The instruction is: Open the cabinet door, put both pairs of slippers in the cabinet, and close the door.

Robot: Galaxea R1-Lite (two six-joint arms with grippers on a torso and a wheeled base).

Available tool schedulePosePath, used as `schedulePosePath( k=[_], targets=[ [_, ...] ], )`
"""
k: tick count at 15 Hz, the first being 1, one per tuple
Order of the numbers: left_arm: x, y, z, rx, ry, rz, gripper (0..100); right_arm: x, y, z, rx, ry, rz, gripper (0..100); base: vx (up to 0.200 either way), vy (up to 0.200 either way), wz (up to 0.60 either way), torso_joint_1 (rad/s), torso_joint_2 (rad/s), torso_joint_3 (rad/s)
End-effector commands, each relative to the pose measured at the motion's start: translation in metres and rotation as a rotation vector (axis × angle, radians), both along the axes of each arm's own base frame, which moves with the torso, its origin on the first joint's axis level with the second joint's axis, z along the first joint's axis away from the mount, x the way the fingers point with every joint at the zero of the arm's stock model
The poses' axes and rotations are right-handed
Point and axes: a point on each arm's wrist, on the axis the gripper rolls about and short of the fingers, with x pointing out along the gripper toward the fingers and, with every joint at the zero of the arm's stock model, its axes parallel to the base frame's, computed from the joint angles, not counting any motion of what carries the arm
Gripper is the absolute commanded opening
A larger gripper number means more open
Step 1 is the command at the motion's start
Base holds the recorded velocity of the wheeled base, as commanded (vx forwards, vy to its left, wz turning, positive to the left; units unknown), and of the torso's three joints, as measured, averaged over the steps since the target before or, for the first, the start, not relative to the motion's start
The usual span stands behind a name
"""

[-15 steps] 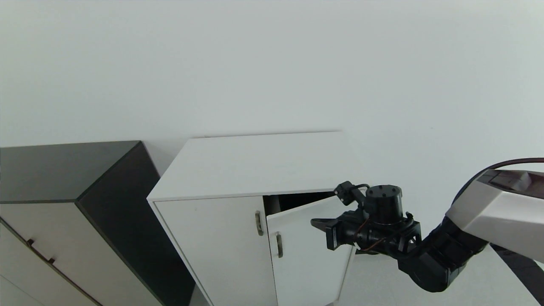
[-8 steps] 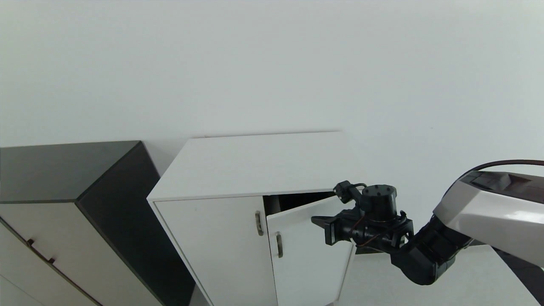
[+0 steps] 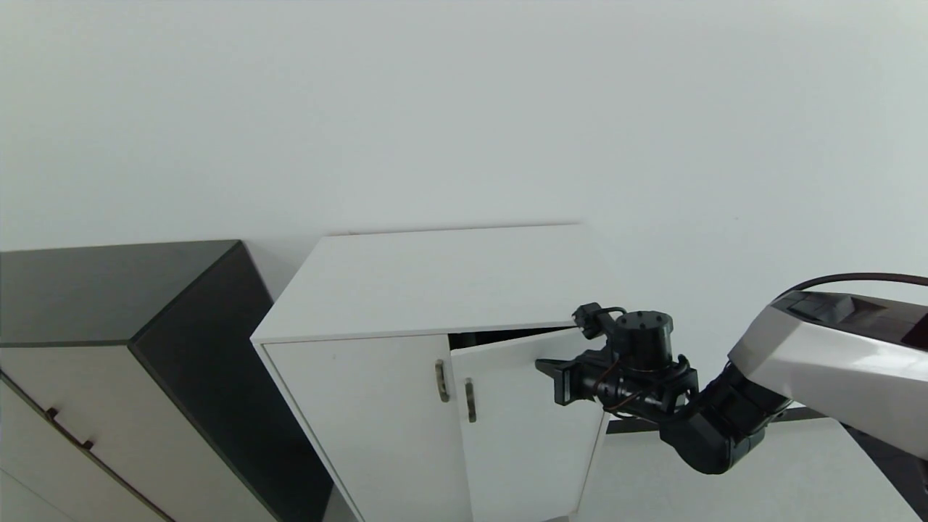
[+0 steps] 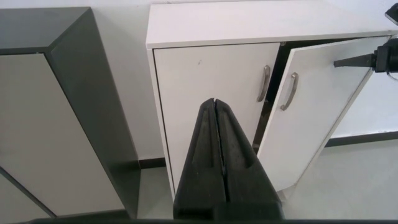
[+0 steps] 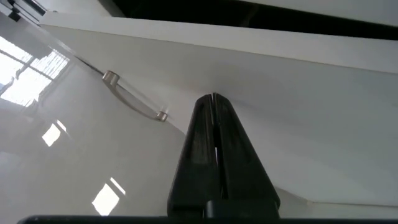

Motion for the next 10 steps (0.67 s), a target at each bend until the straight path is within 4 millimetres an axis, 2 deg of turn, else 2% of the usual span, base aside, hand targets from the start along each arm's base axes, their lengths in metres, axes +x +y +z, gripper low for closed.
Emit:
schedulePosePath(
  k=[1, 10],
  targets=[
    [0.0001, 0.0, 0.0, 0.0, 0.001, 0.0, 0, 0.0039, 0.0002, -0.0037, -0.002, 0.002, -0.01, 0, 0.0, 0.0, 0.0, 0.0, 0.0, 0.0],
    [0.0001, 0.0, 0.0, 0.0, 0.001, 0.001, 0, 0.0113, -0.0028, -0.0073, 0.001, 0.0, -0.028, 0, 0.0, 0.0, 0.0, 0.0, 0.0, 0.0]
  ],
)
